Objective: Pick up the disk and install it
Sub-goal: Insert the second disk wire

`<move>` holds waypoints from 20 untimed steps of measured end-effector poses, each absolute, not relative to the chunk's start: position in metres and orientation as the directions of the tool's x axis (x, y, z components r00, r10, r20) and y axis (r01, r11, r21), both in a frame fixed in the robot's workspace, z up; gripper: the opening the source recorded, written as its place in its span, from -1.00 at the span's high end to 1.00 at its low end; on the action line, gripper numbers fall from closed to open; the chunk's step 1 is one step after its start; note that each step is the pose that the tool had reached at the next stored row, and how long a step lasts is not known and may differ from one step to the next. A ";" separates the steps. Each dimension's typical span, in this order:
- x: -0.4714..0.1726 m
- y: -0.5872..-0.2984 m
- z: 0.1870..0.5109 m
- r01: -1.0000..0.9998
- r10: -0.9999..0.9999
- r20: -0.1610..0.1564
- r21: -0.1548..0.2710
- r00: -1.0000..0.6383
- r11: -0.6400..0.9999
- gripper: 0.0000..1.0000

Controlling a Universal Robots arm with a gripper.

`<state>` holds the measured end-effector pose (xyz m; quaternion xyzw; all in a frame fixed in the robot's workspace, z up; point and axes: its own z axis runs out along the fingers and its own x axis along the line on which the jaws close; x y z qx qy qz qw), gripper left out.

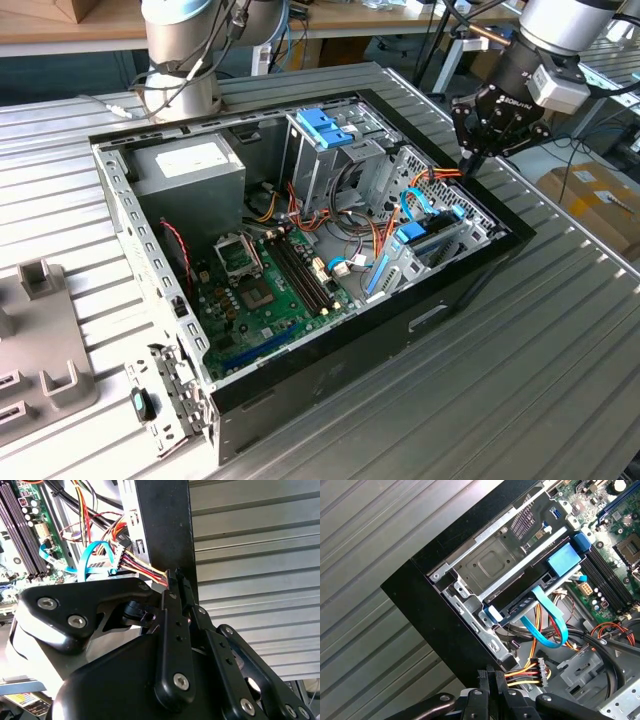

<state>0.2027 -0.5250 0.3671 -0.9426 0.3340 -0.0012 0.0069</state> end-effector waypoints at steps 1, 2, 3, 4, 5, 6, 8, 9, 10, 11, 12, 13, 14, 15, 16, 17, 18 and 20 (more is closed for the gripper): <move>0.203 -0.525 0.368 -0.630 -0.630 -0.002 -0.014 0.777 -0.777 0.67; 0.203 -0.525 0.369 -0.630 -0.630 -0.002 -0.014 0.777 -0.777 0.67; 0.203 -0.525 0.371 -0.630 -0.630 -0.002 -0.014 0.777 -0.777 0.67; 0.203 -0.525 0.372 -0.630 -0.630 -0.002 -0.014 0.777 -0.777 0.67; 0.203 -0.525 0.373 -0.630 -0.630 -0.003 -0.014 0.777 -0.777 0.67; 0.203 -0.525 0.374 -0.630 -0.630 -0.003 -0.014 0.777 -0.777 0.67; 0.203 -0.525 0.375 -0.630 -0.630 -0.003 -0.014 0.777 -0.777 0.67; 0.203 -0.525 0.375 -0.630 -0.630 -0.003 -0.014 0.777 -0.777 0.67; 0.203 -0.525 0.375 -0.630 -0.630 -0.003 -0.014 0.777 -0.777 0.67; 0.203 -0.525 0.375 -0.630 -0.630 -0.003 -0.014 0.777 -0.777 0.67; 0.202 -0.525 0.375 -0.629 -0.630 -0.003 -0.014 0.777 -0.777 0.67; 0.202 -0.525 0.375 -0.630 -0.630 -0.002 -0.014 0.777 -0.777 0.67; 0.198 -0.525 0.375 -0.630 -0.630 -0.002 -0.014 0.777 -0.777 0.67; 0.194 -0.525 0.375 -0.630 -0.630 -0.002 -0.014 0.777 -0.777 0.67; 0.192 -0.525 0.375 -0.630 -0.630 -0.002 -0.014 0.777 -0.777 0.67; 0.188 -0.525 0.375 -0.630 -0.630 -0.002 -0.015 0.777 -0.777 0.67; 0.185 -0.525 0.375 -0.630 -0.630 -0.001 -0.015 0.777 -0.777 0.67; 0.176 -0.525 0.375 -0.630 -0.630 0.000 -0.016 0.777 -0.777 0.67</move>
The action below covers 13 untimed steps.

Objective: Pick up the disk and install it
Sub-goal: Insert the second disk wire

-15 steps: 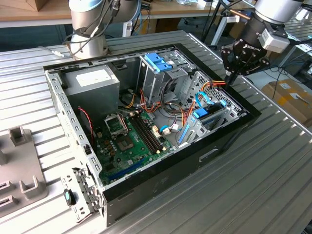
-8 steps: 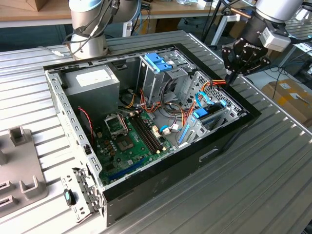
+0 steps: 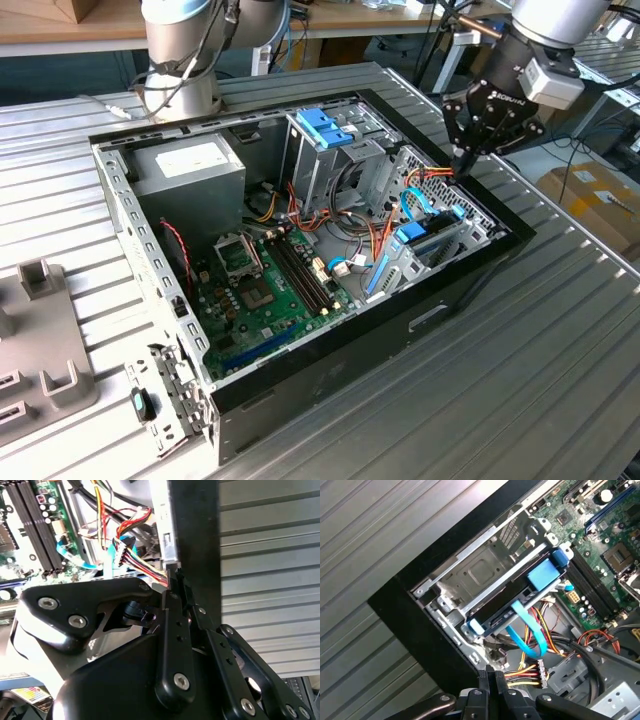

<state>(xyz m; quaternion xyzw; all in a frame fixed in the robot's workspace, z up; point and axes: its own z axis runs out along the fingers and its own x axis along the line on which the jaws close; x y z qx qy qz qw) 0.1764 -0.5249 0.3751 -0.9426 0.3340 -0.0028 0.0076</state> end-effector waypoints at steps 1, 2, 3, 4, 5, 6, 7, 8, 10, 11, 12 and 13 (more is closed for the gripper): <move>0.170 -0.525 0.375 -0.629 -0.630 0.001 -0.017 0.777 -0.777 0.67; 0.167 -0.525 0.375 -0.629 -0.630 0.002 -0.018 0.777 -0.777 0.67; 0.164 -0.525 0.375 -0.629 -0.630 0.002 -0.018 0.777 -0.777 0.67; 0.161 -0.525 0.375 -0.629 -0.630 0.003 -0.018 0.777 -0.777 0.67; 0.158 -0.525 0.375 -0.629 -0.630 0.003 -0.019 0.777 -0.777 0.67; 0.155 -0.525 0.375 -0.629 -0.630 0.004 -0.019 0.777 -0.777 0.67; 0.150 -0.525 0.375 -0.629 -0.630 0.005 -0.020 0.777 -0.777 0.67; 0.148 -0.525 0.375 -0.629 -0.630 0.005 -0.020 0.777 -0.777 0.67; 0.144 -0.525 0.375 -0.629 -0.630 0.005 -0.020 0.777 -0.777 0.67; 0.144 -0.525 0.374 -0.630 -0.630 0.005 -0.021 0.777 -0.776 0.67; 0.144 -0.525 0.374 -0.636 -0.636 0.006 -0.020 0.771 -0.771 0.67; 0.144 -0.525 0.374 -0.645 -0.645 0.006 -0.020 0.764 -0.764 0.67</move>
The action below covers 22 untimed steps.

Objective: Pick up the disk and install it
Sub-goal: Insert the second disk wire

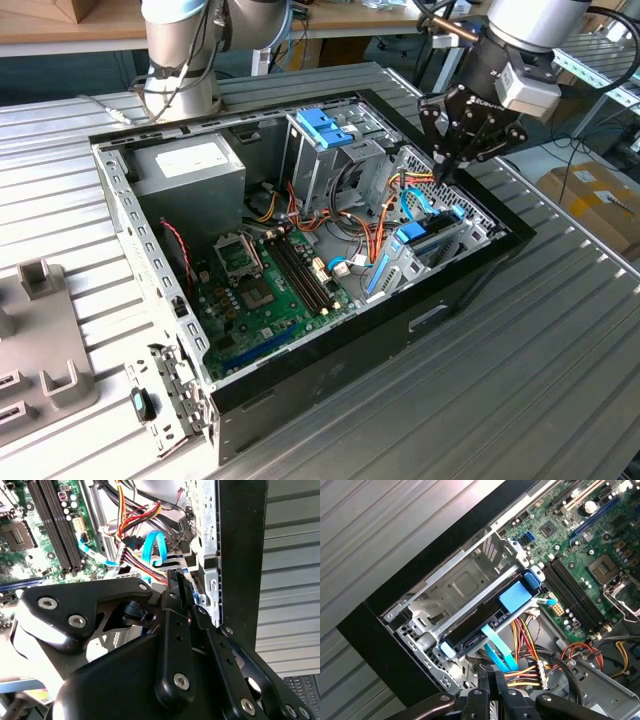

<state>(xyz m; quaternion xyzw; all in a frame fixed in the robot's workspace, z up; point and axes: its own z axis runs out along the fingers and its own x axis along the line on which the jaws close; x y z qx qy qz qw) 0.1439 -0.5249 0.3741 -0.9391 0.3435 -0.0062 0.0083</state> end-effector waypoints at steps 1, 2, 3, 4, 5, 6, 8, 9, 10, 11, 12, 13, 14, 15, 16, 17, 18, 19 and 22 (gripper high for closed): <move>0.144 -0.525 0.374 -0.656 -0.656 0.007 -0.019 0.755 -0.755 0.67; 0.144 -0.525 0.374 -0.666 -0.666 0.007 -0.019 0.746 -0.746 0.67; 0.144 -0.525 0.374 -0.685 -0.685 0.008 -0.018 0.728 -0.728 0.67; 0.144 -0.525 0.373 -0.698 -0.698 0.009 -0.017 0.716 -0.716 0.67; 0.144 -0.525 0.373 -0.708 -0.708 0.009 -0.016 0.706 -0.707 0.67; 0.144 -0.525 0.373 -0.716 -0.717 0.010 -0.016 0.698 -0.698 0.67; 0.144 -0.525 0.373 -0.738 -0.738 0.011 -0.015 0.675 -0.675 0.67; 0.144 -0.525 0.373 -0.747 -0.748 0.011 -0.015 0.664 -0.664 0.67; 0.144 -0.525 0.373 -0.777 -0.777 0.011 -0.015 0.630 -0.630 0.67; 0.144 -0.525 0.372 -0.803 -0.803 0.012 -0.014 0.596 -0.596 0.67; 0.144 -0.525 0.372 -0.827 -0.827 0.012 -0.014 0.562 -0.562 0.67; 0.144 -0.525 0.372 -0.843 -0.843 0.012 -0.014 0.538 -0.538 0.67; 0.144 -0.525 0.372 -0.857 -0.857 0.012 -0.014 0.514 -0.514 0.67; 0.144 -0.525 0.372 -0.874 -0.874 0.012 -0.014 0.486 -0.486 0.67; 0.144 -0.525 0.372 -0.889 -0.889 0.012 -0.014 0.458 -0.458 0.67; 0.144 -0.525 0.372 -0.896 -0.896 0.012 -0.014 0.444 -0.444 0.67; 0.144 -0.525 0.372 -0.903 -0.904 0.012 -0.014 0.428 -0.428 0.67; 0.144 -0.525 0.372 -0.910 -0.910 0.012 -0.014 0.413 -0.414 0.67; 0.144 -0.525 0.372 -0.937 -0.937 0.012 -0.014 0.349 -0.349 0.67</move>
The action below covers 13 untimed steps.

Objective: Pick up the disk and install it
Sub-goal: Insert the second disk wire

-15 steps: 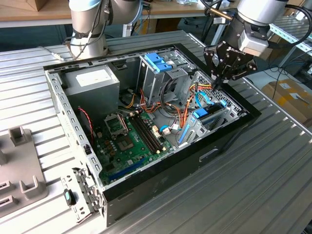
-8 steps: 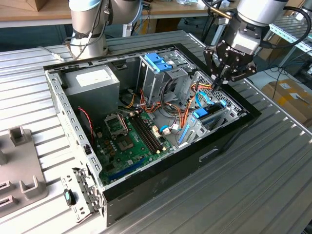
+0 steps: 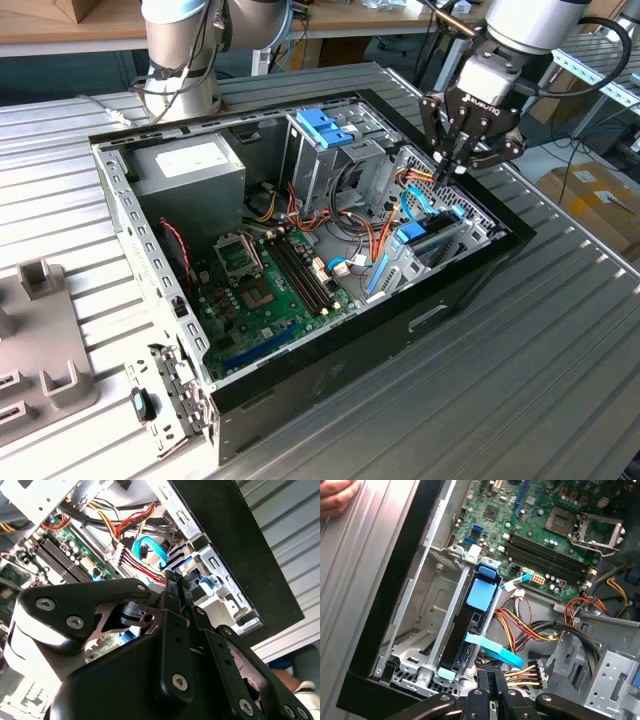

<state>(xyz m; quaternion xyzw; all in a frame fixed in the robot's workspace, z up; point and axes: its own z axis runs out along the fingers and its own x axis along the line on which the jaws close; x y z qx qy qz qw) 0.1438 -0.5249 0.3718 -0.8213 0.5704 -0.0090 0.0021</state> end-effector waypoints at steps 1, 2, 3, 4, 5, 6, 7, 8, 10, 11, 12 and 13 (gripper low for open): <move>0.144 -0.525 0.372 -0.943 -0.943 0.012 -0.014 0.334 -0.334 0.67; 0.144 -0.525 0.372 -0.951 -0.951 0.012 -0.014 0.309 -0.309 0.67; 0.144 -0.525 0.372 -0.960 -0.960 0.012 -0.014 0.279 -0.279 0.67; 0.144 -0.525 0.371 -0.965 -0.965 0.012 -0.014 0.263 -0.263 0.67; 0.144 -0.525 0.371 -0.969 -0.969 0.012 -0.014 0.246 -0.246 0.67; 0.144 -0.525 0.371 -0.974 -0.974 0.012 -0.014 0.224 -0.224 0.67; 0.144 -0.525 0.371 -0.978 -0.978 0.012 -0.014 0.208 -0.208 0.67; 0.144 -0.525 0.371 -0.983 -0.983 0.012 -0.014 0.182 -0.182 0.67; 0.144 -0.525 0.371 -0.988 -0.988 0.012 -0.014 0.151 -0.152 0.67; 0.144 -0.525 0.370 -0.990 -0.990 0.012 -0.014 0.144 -0.144 0.67; 0.144 -0.525 0.370 -0.990 -0.990 0.012 -0.014 0.144 -0.144 0.67; 0.144 -0.525 0.370 -0.990 -0.990 0.012 -0.014 0.143 -0.144 0.67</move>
